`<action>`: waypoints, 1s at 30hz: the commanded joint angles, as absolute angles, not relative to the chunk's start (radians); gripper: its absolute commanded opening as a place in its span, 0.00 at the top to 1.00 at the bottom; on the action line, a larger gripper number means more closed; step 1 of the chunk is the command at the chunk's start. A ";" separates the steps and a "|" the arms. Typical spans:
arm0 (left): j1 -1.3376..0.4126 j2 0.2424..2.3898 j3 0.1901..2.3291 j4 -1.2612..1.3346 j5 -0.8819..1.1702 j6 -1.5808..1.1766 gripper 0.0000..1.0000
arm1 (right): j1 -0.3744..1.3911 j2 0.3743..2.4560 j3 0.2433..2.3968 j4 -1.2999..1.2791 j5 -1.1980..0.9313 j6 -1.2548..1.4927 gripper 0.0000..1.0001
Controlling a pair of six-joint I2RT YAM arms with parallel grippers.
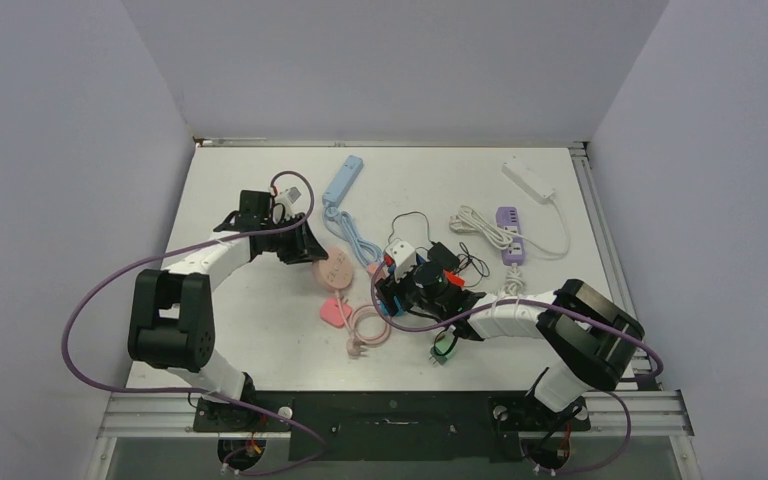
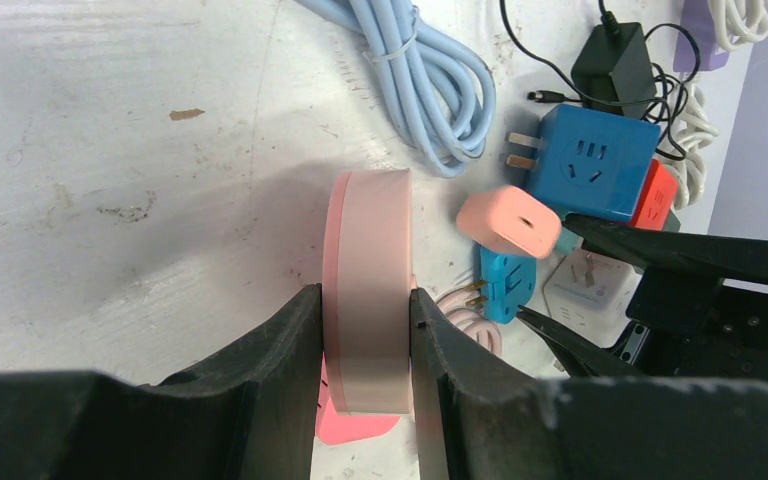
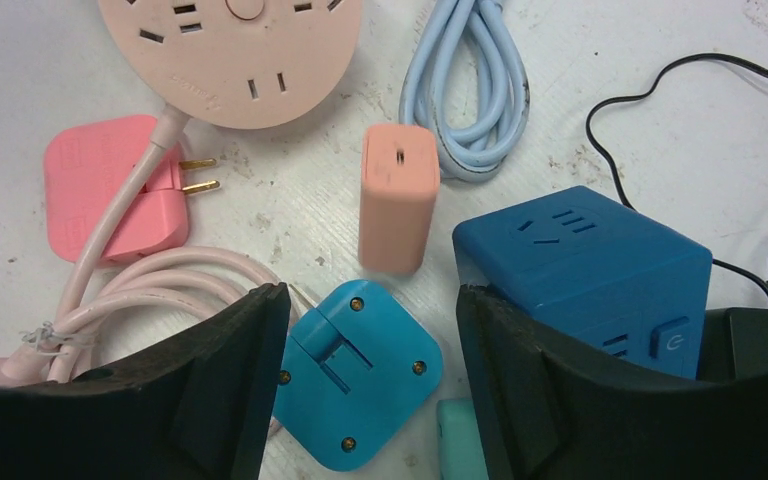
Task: Pull the plug off the socket
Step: Place the plug at the center of the board, then place the socket at the center of the board.
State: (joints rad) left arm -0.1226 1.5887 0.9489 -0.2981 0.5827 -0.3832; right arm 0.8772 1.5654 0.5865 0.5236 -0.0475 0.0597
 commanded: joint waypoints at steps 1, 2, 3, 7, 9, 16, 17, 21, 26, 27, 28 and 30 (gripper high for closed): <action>-0.108 1.606 0.991 -0.309 0.548 -0.374 0.87 | 0.880 1.534 0.594 0.567 -0.011 0.062 0.34; -0.107 1.612 0.995 -0.315 0.544 -0.374 0.84 | 0.880 1.526 0.588 0.574 -0.012 0.063 0.33; -0.106 1.618 0.999 -0.320 0.539 -0.371 0.79 | 0.879 1.518 0.581 0.584 -0.014 0.063 0.32; -0.104 1.632 1.006 -0.337 0.519 -0.362 0.53 | 0.879 1.478 0.552 0.615 -0.004 0.070 0.27; -0.102 1.635 1.010 -0.344 0.505 -0.354 0.37 | 0.876 1.464 0.545 0.613 0.038 0.070 0.26; -0.095 1.600 1.015 -0.376 0.386 -0.337 0.15 | 0.851 1.377 0.493 0.653 0.064 0.084 0.21; -0.095 1.584 1.014 -0.377 0.360 -0.333 0.14 | 0.842 1.362 0.489 0.652 0.060 0.088 0.20; -0.095 1.479 0.990 -0.355 0.244 -0.314 0.12 | 0.744 1.300 0.478 0.625 0.011 0.160 0.16; -0.096 1.296 0.942 -0.294 0.129 -0.301 0.12 | 0.633 1.204 0.509 0.452 0.082 0.171 0.10; -0.097 1.258 0.935 -0.287 0.107 -0.302 0.11 | 0.616 1.175 0.513 0.415 0.107 0.173 0.08; -0.098 1.224 0.928 -0.282 0.089 -0.302 0.11 | 0.597 1.142 0.516 0.383 0.132 0.176 0.06; -0.110 1.152 0.919 -0.279 0.023 -0.292 0.11 | 0.553 1.070 0.511 0.325 0.191 0.188 0.01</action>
